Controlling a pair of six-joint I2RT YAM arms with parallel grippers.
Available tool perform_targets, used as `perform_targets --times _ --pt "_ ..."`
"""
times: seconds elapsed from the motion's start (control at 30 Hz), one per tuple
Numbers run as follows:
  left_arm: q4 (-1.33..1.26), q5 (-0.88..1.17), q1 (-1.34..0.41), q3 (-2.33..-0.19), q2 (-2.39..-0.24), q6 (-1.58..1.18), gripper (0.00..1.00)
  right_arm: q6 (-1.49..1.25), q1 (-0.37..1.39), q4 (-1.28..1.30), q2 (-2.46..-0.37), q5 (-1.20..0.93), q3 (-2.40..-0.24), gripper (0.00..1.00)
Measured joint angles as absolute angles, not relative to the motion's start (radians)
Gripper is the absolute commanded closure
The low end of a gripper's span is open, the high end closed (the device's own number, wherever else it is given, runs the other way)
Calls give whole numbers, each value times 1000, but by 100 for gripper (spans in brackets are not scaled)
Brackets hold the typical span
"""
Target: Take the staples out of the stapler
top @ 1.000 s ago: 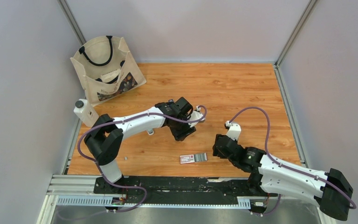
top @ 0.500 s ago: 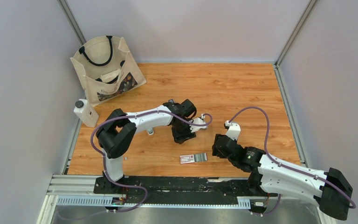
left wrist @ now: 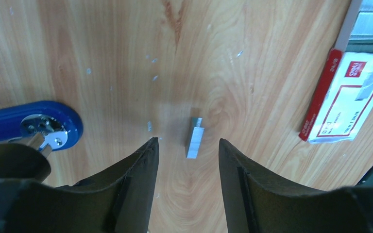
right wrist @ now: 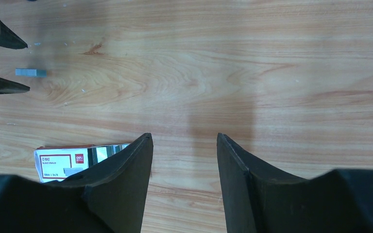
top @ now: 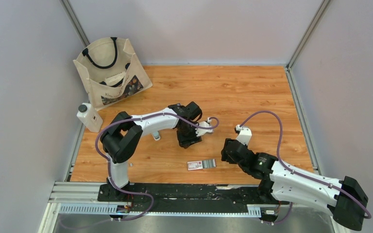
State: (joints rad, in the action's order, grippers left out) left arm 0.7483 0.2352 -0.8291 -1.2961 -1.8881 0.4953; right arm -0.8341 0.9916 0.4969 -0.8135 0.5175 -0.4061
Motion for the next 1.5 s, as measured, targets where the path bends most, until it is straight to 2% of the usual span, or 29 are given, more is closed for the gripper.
perform_targets --times 0.23,0.8,1.07,1.23,1.5 --pt "745 248 -791 -1271 -1880 531 45 -833 989 496 -813 515 -406 46" --pt "731 270 -795 -1266 -1880 544 73 -833 987 495 -809 514 -406 46" --pt "713 248 -817 -1232 -1856 551 79 -822 979 496 -802 511 -406 46" --pt "748 218 -819 -1211 -1705 576 81 -780 965 499 -773 481 -443 46" --pt "867 173 -869 -1225 -1254 752 80 -684 891 473 -636 302 -585 43"
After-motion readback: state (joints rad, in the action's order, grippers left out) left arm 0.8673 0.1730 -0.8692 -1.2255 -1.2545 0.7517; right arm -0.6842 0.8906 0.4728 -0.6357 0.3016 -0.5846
